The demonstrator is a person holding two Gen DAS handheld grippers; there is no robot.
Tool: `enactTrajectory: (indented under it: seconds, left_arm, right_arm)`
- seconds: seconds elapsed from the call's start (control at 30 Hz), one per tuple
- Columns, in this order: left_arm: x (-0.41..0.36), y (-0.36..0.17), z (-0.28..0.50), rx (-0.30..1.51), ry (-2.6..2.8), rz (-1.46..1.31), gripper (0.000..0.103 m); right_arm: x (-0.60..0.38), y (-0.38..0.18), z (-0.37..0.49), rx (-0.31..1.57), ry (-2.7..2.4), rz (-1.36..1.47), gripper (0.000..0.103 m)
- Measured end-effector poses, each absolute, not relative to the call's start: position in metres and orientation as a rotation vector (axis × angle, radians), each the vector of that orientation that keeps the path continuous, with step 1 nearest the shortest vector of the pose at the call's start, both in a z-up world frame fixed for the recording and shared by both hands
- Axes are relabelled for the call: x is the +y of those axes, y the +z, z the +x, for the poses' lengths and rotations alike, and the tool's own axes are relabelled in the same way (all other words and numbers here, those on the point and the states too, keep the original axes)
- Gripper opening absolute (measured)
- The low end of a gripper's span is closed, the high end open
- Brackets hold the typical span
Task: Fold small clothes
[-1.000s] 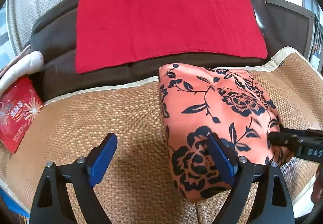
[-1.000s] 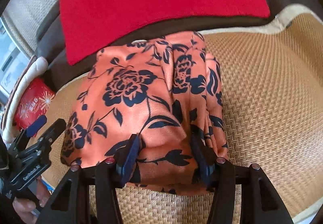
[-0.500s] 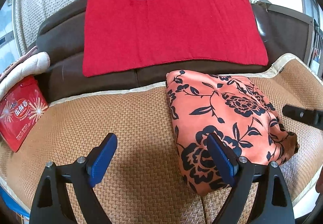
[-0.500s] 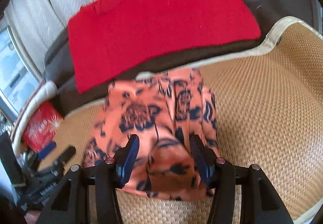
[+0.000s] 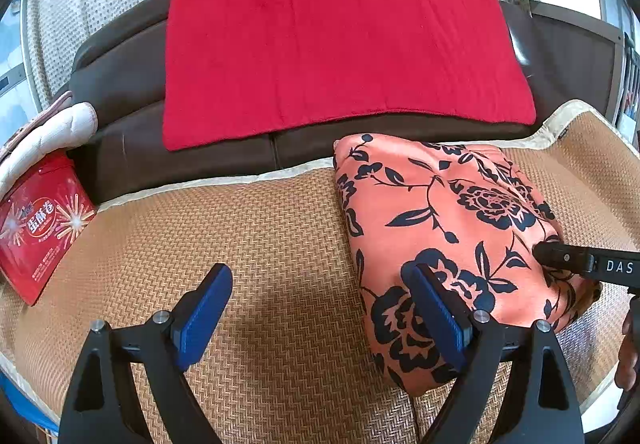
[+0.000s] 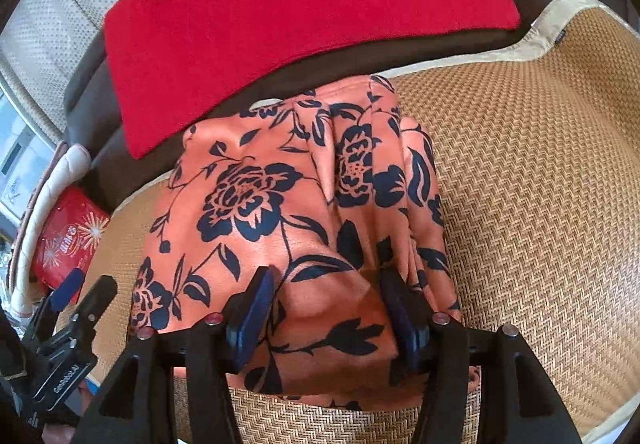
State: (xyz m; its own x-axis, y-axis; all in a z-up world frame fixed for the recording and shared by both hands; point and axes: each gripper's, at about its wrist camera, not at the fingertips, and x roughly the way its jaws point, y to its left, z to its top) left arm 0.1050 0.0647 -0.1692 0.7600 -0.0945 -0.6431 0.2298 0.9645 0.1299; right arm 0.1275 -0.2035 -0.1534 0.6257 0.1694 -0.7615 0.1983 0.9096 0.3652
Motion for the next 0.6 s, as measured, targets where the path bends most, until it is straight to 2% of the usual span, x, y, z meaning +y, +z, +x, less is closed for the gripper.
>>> enactTrajectory:
  seconds: [0.2, 0.33, 0.43, 0.6]
  left_arm:
    - [0.062, -0.169, 0.108, 0.683, -0.182, 0.212, 0.090]
    - [0.060, -0.169, 0.110, 0.685, -0.189, 0.215, 0.090]
    - [0.060, -0.170, 0.113, 0.693, -0.215, 0.209, 0.090]
    - [0.063, -0.175, 0.125, 0.746, -0.324, 0.148, 0.090]
  right_arm:
    - [-0.203, -0.152, 0.130, 0.897, -0.011, 0.441, 0.060]
    - [-0.212, -0.136, 0.121, 0.810, 0.001, 0.463, 0.061]
    - [-0.228, -0.130, 0.115, 0.757, 0.000, 0.504, 0.072]
    - [-0.272, -0.140, 0.114, 0.727, 0.048, 0.713, 0.075]
